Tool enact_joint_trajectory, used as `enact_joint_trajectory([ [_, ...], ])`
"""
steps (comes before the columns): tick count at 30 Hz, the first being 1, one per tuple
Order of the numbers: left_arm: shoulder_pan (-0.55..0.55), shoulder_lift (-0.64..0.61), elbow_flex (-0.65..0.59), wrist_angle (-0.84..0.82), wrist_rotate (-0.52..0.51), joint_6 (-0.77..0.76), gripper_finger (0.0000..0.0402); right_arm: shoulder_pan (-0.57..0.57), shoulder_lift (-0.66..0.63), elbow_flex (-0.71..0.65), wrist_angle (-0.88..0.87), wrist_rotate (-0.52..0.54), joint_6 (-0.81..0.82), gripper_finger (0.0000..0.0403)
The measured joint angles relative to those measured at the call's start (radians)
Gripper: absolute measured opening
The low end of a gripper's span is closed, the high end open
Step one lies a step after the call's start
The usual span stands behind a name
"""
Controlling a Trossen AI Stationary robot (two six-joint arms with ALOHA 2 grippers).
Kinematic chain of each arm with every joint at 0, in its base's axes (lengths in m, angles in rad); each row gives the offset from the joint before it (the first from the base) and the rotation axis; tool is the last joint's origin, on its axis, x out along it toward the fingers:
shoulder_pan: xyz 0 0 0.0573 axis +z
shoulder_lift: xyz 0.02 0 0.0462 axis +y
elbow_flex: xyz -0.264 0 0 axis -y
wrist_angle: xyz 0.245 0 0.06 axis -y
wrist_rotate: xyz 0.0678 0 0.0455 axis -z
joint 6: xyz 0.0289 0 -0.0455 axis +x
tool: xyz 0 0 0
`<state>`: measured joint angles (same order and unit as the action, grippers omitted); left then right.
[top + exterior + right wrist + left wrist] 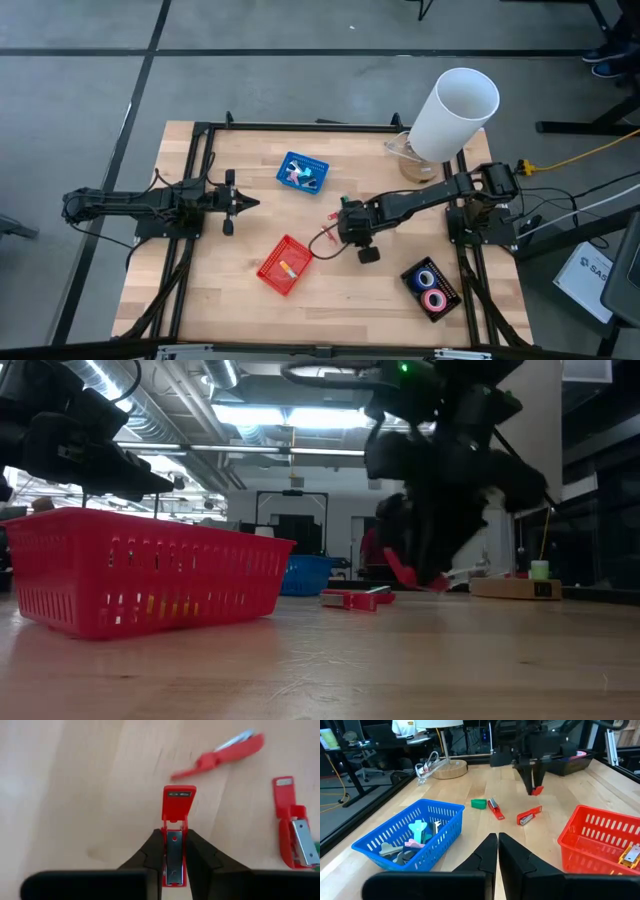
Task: Pick and place Stapler, Stapler remover, tape
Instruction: Put the red stapler into the red bin
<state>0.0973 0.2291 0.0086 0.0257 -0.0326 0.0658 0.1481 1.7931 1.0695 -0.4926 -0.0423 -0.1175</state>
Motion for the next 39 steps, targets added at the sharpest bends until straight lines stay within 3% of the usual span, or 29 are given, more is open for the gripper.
enact_joint_trajectory([
  [12, 0.000, 0.000, 0.000, 0.000, 0.000, 0.000, 0.0012, -0.001, 0.000, 0.243, -0.042, -0.003, 0.485, 0.0050],
  [18, 0.000, 0.000, 0.000, 0.000, 0.000, 0.000, 0.0009, -0.001, 0.039, 0.412, -0.053, 0.050, 0.663, 0.0050],
  [30, 0.000, 0.000, 0.000, -0.001, 0.000, 0.000, 0.0012, 0.011, 0.277, 0.825, -0.053, 0.050, 0.712, 0.0050],
  [39, 0.000, 0.000, 0.000, 0.000, 0.000, 0.000, 0.0012, 0.031, 0.469, 1.119, -0.071, 0.050, 0.586, 0.0050],
])
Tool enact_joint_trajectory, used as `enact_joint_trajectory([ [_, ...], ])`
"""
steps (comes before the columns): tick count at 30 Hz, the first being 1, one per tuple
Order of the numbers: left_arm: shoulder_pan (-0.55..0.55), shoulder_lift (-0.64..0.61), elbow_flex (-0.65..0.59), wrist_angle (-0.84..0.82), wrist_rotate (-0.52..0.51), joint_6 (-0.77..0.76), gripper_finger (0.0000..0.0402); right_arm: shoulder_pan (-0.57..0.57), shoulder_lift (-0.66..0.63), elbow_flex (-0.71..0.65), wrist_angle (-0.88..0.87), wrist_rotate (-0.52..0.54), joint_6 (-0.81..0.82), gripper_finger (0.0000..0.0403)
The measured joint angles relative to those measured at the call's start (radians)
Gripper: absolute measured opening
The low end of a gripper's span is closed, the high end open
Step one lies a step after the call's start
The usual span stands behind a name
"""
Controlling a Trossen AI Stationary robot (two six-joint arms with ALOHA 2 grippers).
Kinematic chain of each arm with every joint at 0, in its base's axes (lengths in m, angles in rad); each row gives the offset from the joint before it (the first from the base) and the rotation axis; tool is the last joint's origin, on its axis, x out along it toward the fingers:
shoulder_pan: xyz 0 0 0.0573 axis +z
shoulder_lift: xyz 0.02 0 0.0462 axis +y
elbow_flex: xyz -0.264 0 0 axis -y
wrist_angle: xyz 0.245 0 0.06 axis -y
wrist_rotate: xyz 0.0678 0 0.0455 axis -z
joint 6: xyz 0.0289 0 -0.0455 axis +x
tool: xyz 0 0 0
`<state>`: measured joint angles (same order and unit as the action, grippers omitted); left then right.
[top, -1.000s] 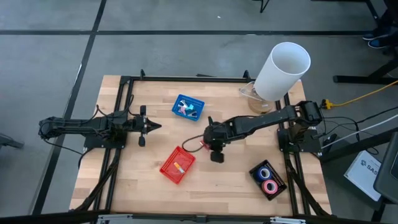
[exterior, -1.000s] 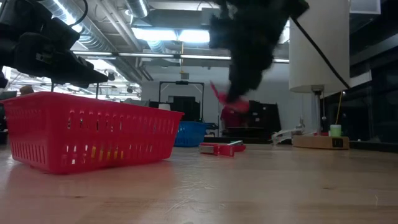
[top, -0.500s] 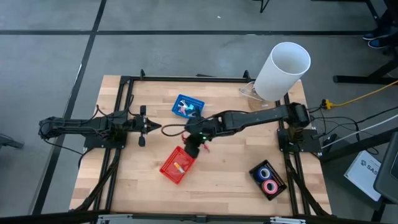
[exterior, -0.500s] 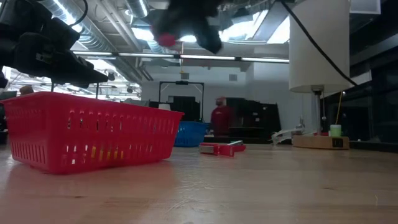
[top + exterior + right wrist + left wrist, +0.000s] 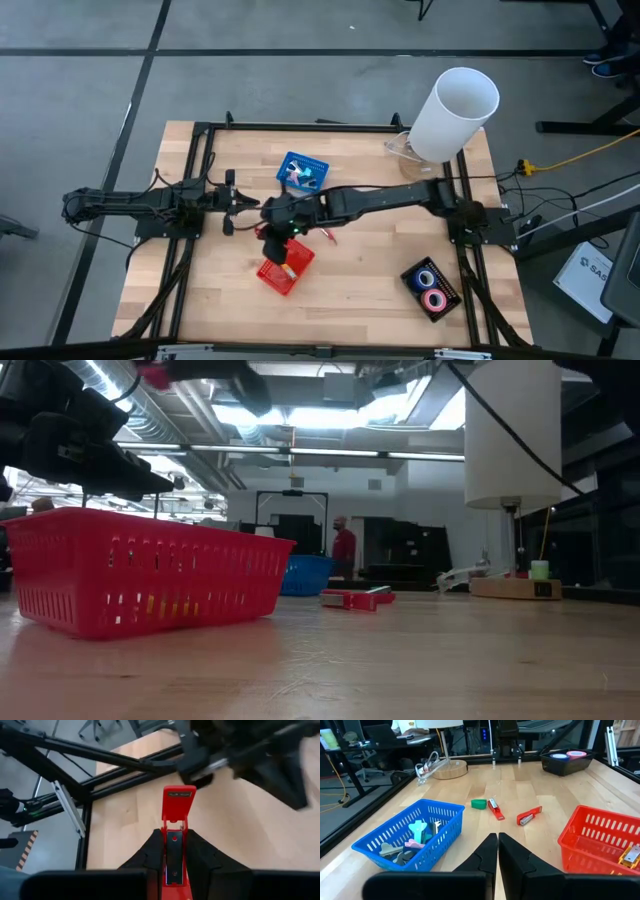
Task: Pick and place Stapler, Stapler remover, tape
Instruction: Put the red stapler into the red bin
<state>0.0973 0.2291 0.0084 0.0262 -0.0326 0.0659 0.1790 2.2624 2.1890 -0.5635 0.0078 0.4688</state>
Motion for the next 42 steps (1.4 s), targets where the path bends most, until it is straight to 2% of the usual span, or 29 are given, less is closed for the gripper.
enact_joint_trajectory([
  [5, 0.000, 0.000, 0.000, -0.001, 0.000, 0.000, 0.0011, 0.022, 0.077, 0.070, 0.005, 0.001, -0.007, 0.0050],
  [10, 0.000, 0.000, 0.000, 0.000, 0.000, 0.000, 0.0009, 0.048, 0.094, 0.071, 0.002, 0.080, -0.005, 0.0054],
  [17, 0.000, 0.000, 0.000, 0.000, 0.000, 0.000, 0.0012, 0.056, 0.128, 0.071, -0.164, 0.105, -0.010, 0.0056],
  [25, 0.000, 0.000, 0.000, 0.000, 0.000, 0.000, 0.0010, 0.053, 0.137, -0.045, -0.152, 0.105, -0.032, 0.0059],
  [29, 0.000, 0.000, 0.000, 0.000, 0.000, 0.000, 0.0013, 0.058, 0.137, -0.094, -0.152, 0.050, -0.031, 0.0074],
  [33, 0.000, 0.000, 0.000, 0.000, 0.000, 0.000, 0.0009, 0.082, 0.137, -0.139, -0.092, 0.017, -0.063, 0.0088],
  [42, 0.000, 0.000, 0.000, 0.000, 0.000, 0.000, 0.0012, 0.101, 0.137, -0.194, 0.006, 0.018, -0.062, 0.0097],
])
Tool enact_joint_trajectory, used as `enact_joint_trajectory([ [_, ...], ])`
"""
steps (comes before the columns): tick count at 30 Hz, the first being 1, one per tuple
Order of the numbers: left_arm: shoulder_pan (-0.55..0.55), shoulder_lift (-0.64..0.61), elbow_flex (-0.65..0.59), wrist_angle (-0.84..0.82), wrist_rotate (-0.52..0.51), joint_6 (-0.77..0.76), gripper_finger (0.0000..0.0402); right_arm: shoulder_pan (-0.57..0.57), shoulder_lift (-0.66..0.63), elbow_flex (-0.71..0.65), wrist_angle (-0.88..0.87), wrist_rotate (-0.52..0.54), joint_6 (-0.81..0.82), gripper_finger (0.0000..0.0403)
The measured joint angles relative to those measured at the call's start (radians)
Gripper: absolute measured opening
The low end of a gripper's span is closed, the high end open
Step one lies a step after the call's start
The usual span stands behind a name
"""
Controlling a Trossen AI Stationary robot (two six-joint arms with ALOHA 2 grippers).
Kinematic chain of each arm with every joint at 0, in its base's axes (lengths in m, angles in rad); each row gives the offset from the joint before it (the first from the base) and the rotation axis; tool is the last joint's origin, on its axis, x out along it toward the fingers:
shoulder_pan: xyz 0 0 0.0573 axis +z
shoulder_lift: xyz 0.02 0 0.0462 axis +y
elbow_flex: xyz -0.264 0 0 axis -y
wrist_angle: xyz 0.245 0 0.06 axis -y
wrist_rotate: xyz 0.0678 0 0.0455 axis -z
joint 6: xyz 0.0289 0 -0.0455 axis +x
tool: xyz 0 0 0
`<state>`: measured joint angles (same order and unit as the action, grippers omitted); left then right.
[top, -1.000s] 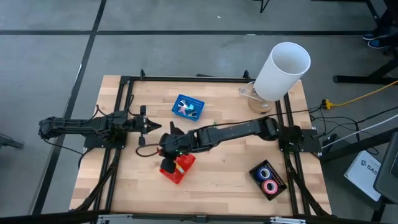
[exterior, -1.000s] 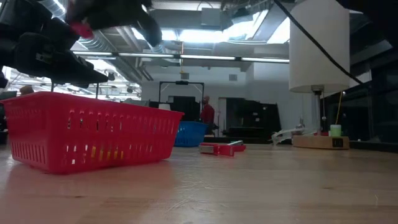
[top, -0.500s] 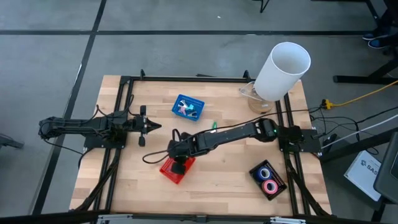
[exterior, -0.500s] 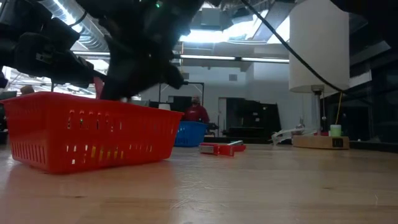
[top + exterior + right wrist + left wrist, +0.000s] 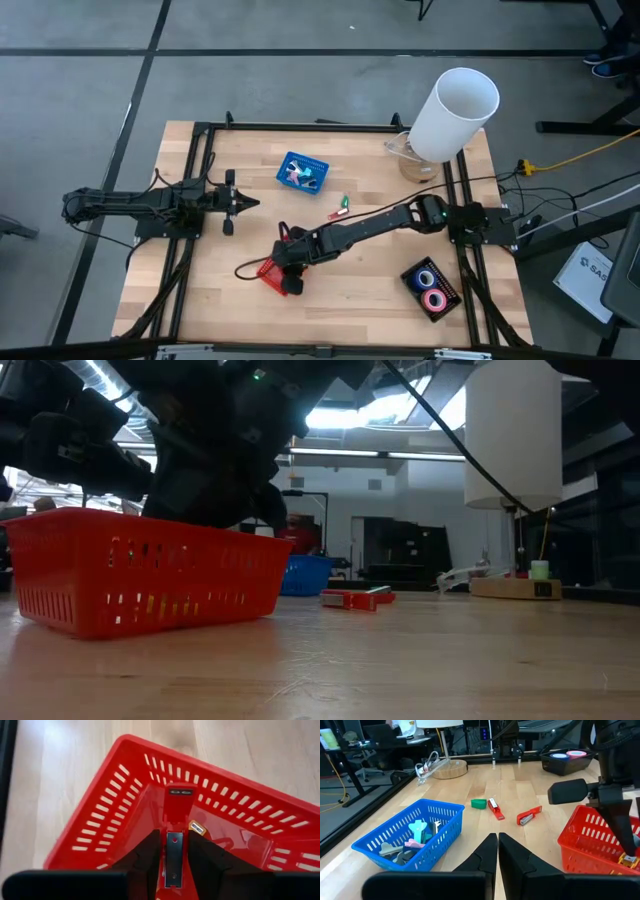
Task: Pick and place Stapler, Stapler remover, tape
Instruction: Put the red stapler into the red bin
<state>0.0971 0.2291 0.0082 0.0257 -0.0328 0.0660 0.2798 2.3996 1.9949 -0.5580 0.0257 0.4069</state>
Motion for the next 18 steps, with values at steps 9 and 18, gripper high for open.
enact_joint_trajectory([
  [9, 0.000, 0.000, 0.000, 0.000, 0.000, 0.000, 0.0011, -0.024, 0.000, 0.000, 0.008, -0.036, 0.013, 0.0104],
  [18, 0.000, 0.000, 0.000, 0.000, 0.000, 0.000, 0.0008, -0.024, 0.000, 0.000, 0.014, -0.048, 0.056, 0.0208],
])
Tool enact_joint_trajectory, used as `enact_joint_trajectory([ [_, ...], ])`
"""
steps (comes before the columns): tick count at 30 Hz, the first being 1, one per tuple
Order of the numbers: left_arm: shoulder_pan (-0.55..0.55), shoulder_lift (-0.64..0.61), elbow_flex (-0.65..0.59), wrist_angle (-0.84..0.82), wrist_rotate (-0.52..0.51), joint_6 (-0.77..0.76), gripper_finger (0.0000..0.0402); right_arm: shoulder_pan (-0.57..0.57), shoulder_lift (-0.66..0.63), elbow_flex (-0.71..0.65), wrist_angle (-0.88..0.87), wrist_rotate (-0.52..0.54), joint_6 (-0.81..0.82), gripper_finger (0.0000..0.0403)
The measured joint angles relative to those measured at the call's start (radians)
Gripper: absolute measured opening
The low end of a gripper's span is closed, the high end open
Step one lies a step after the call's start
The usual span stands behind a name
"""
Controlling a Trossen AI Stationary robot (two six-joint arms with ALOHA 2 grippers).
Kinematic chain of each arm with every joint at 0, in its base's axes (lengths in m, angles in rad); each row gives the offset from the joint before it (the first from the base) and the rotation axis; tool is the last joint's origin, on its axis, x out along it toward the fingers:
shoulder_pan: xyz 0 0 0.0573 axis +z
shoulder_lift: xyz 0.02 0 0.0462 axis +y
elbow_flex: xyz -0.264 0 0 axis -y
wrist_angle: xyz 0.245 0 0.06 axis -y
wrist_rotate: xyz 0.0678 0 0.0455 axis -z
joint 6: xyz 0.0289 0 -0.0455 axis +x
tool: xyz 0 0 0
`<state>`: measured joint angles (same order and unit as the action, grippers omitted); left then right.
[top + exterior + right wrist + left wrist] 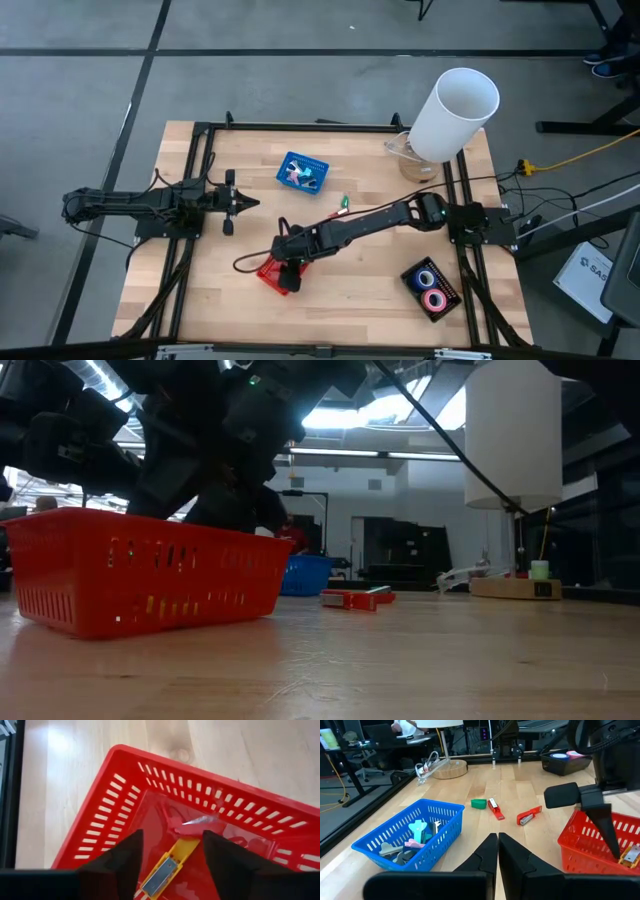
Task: Pick and place Stapler, Stapler remover, tape
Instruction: Put the red stapler into the red bin
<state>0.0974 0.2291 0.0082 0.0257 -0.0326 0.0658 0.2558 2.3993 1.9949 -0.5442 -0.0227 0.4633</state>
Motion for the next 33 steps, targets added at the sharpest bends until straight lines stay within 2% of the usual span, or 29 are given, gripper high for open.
enact_joint_trajectory([
  [4, 0.000, 0.000, 0.000, 0.000, 0.000, 0.000, 0.0011, 0.000, 0.000, 0.002, 0.001, 0.001, 0.001, 0.0243],
  [7, 0.000, 0.000, 0.000, 0.000, 0.000, 0.000, 0.0013, 0.000, 0.000, 0.020, 0.000, 0.000, 0.000, 0.0252],
  [23, 0.000, 0.000, 0.000, 0.000, 0.000, 0.000, 0.0010, 0.014, -0.002, 0.229, 0.028, -0.004, -0.029, 0.0241],
  [33, 0.000, 0.000, 0.000, 0.000, 0.000, 0.000, 0.0012, 0.021, -0.002, 0.250, 0.023, -0.004, -0.051, 0.0241],
])
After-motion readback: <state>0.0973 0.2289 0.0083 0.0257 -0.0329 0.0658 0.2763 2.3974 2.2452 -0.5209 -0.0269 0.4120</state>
